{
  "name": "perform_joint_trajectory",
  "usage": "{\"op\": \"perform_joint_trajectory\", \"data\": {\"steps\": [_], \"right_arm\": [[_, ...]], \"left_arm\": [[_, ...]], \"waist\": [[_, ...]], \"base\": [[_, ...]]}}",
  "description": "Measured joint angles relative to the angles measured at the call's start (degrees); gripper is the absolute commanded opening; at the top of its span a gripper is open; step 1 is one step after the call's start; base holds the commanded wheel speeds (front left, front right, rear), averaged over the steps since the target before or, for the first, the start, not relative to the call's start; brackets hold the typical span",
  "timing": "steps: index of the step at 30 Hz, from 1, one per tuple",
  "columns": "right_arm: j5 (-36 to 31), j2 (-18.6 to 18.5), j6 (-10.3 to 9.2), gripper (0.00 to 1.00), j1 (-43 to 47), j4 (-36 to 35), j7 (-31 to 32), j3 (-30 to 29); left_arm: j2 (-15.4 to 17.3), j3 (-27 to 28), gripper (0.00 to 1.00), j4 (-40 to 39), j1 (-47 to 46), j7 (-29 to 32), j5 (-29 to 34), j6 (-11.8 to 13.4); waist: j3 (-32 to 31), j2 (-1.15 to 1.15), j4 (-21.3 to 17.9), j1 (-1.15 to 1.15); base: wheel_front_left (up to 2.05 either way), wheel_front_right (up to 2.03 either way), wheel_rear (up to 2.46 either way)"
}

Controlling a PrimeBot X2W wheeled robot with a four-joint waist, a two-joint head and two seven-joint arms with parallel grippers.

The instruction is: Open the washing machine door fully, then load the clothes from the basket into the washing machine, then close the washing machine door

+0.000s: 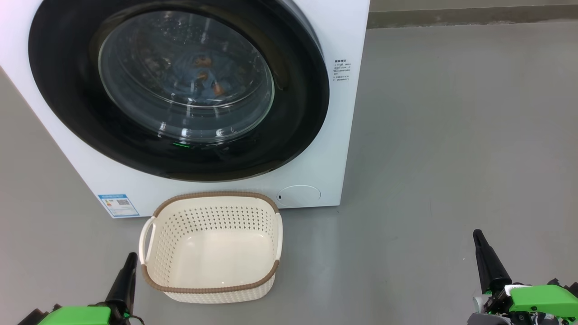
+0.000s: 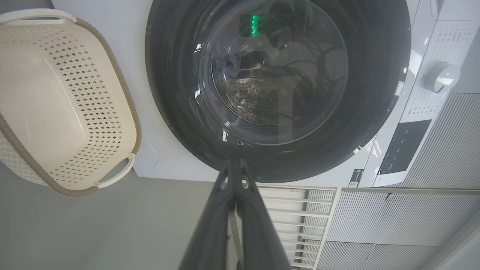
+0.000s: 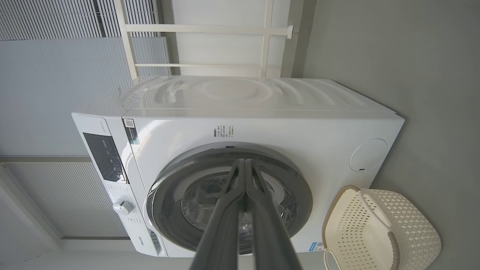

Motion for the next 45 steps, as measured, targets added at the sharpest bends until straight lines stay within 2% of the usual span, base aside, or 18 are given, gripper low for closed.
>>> {"op": "perform_joint_trajectory", "data": {"steps": [45], "right_arm": [[0.0, 0.1, 0.00, 0.00, 0.0, 0.0, 0.1, -0.1]], "left_arm": [[0.0, 0.0, 0.00, 0.0, 0.0, 0.0, 0.0, 0.0]], "waist": [[0.0, 0.00, 0.0, 0.00]], "base": [[0.00, 0.00, 0.00]]}}
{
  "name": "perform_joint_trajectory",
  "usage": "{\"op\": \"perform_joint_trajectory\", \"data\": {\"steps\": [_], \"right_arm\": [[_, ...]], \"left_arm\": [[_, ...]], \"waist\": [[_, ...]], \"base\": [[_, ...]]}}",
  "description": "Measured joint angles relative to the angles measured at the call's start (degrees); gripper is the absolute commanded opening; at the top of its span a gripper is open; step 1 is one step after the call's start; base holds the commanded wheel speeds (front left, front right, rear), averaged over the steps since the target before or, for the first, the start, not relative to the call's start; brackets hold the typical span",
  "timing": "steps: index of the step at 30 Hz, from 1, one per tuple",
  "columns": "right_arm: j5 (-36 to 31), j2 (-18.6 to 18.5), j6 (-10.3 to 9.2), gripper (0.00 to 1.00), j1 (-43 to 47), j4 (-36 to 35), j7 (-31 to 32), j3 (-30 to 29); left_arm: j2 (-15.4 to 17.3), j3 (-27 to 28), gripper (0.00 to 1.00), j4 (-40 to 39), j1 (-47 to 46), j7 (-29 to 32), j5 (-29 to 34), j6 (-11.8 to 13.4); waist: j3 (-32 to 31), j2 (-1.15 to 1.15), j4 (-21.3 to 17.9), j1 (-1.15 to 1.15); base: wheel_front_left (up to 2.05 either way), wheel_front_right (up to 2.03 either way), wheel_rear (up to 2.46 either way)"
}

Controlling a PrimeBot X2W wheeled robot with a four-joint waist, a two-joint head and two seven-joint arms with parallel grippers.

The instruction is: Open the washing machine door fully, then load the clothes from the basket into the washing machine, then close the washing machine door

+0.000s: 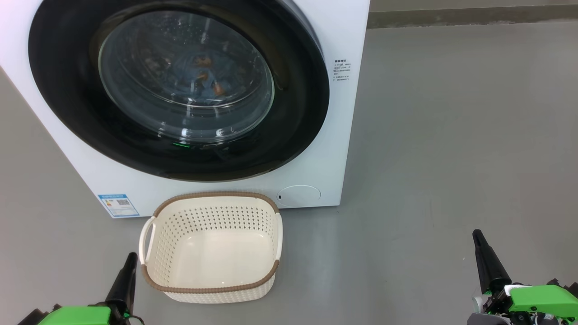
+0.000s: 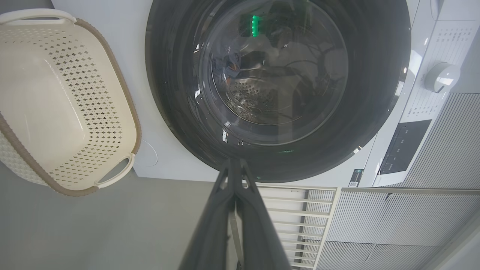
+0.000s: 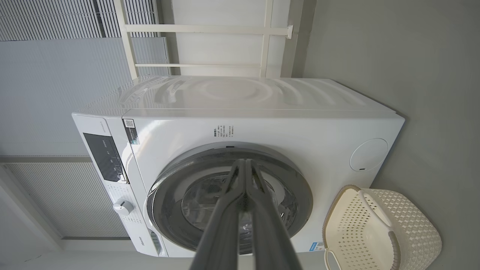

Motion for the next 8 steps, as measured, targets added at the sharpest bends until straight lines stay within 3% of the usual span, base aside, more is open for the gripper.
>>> {"op": "perform_joint_trajectory", "data": {"steps": [8], "right_arm": [[0.0, 0.0, 0.00, 0.00, 0.0, 0.0, 0.0, 0.0]], "left_arm": [[0.0, 0.0, 0.00, 0.0, 0.0, 0.0, 0.0, 0.0]], "waist": [[0.0, 0.00, 0.0, 0.00]], "base": [[0.00, 0.00, 0.00]]}}
